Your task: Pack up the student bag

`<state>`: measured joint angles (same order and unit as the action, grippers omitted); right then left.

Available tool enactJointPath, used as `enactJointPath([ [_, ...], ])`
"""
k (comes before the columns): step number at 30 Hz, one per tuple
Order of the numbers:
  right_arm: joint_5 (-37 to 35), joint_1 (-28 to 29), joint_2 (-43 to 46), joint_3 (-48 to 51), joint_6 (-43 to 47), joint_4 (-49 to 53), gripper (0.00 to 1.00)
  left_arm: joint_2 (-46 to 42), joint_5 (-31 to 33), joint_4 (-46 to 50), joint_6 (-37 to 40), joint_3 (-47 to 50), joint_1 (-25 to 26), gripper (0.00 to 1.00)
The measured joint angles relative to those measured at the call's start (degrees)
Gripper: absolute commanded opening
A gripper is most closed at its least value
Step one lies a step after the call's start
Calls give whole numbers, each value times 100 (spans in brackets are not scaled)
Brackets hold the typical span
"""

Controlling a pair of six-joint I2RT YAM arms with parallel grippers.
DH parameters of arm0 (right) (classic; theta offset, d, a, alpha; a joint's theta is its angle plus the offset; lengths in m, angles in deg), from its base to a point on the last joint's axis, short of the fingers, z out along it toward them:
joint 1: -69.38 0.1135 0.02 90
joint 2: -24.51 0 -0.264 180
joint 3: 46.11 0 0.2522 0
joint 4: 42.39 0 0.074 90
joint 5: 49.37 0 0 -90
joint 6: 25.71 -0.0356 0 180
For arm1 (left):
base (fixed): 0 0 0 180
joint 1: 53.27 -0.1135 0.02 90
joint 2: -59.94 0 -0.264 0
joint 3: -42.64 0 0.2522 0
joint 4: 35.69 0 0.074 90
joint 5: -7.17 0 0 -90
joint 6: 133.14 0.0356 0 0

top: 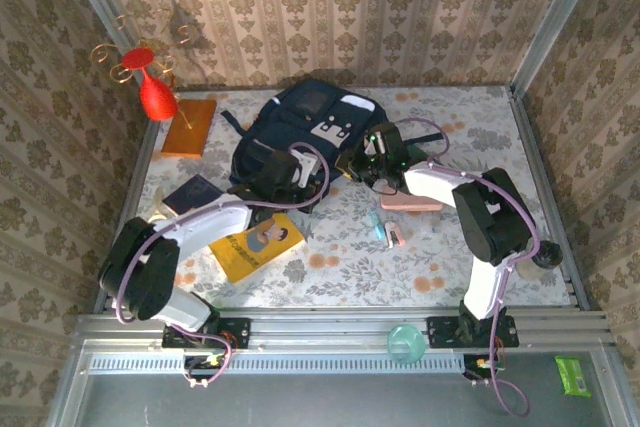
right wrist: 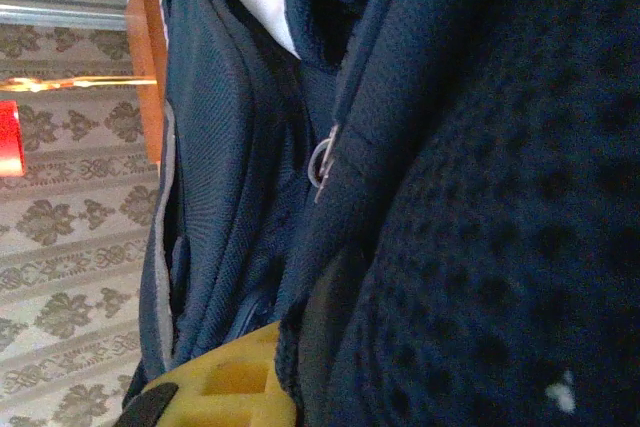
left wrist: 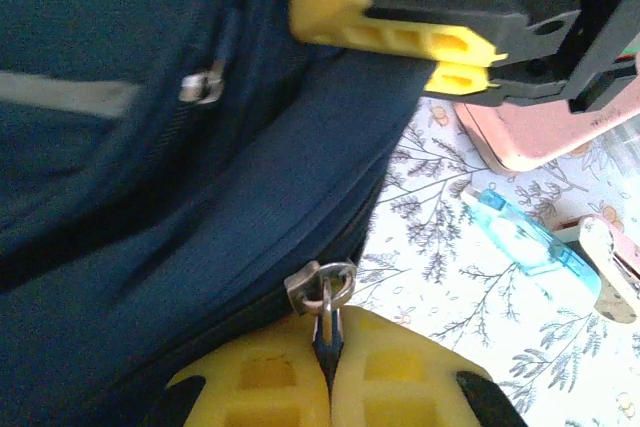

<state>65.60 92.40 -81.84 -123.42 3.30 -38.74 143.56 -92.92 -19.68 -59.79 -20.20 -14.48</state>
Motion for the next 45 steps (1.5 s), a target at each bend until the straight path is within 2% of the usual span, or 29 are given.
enactJointPath([
  [7,579,-730,63,-17,413,278,4,-555,-15,229,66,337,-756,0],
  [10,730,-955,39,-201,601,682,10,-601,-46,251,68,439,-949,0],
  [11,780,-1003,17,-326,671,837,16,-599,-96,251,68,442,-962,0],
  [17,678,-1088,79,-616,964,1167,72,-599,-345,122,-96,415,-776,0],
  [18,579,-1088,170,-549,1016,1228,77,-597,-369,114,-164,387,-710,0],
  [23,129,-955,1176,330,839,1316,95,-555,-415,122,-402,170,-409,0],
  [26,-164,-522,1716,706,562,1276,99,-555,-431,149,-461,22,-264,0],
  [29,-472,59,1878,820,229,1062,100,-557,-431,142,-479,-52,-153,0],
  [31,-632,398,1840,835,-22,841,99,-557,-431,168,-479,-52,-101,0],
  [33,-756,549,1716,826,-221,605,91,-557,-426,214,-479,-52,-81,0],
  [35,-863,597,1484,763,-380,494,78,-557,-409,232,-479,-50,-83,0],
  [37,-942,616,1209,649,-503,468,52,-557,-369,240,-479,-46,-83,0],
  [39,-1003,612,1054,625,-525,426,37,-595,-302,236,-476,-11,-92,0],
  [43,-920,544,1027,627,-494,348,15,-822,-216,254,-472,168,-103,0],
  [45,-763,468,1047,627,-400,345,9,-922,-234,315,-442,205,-170,0],
])
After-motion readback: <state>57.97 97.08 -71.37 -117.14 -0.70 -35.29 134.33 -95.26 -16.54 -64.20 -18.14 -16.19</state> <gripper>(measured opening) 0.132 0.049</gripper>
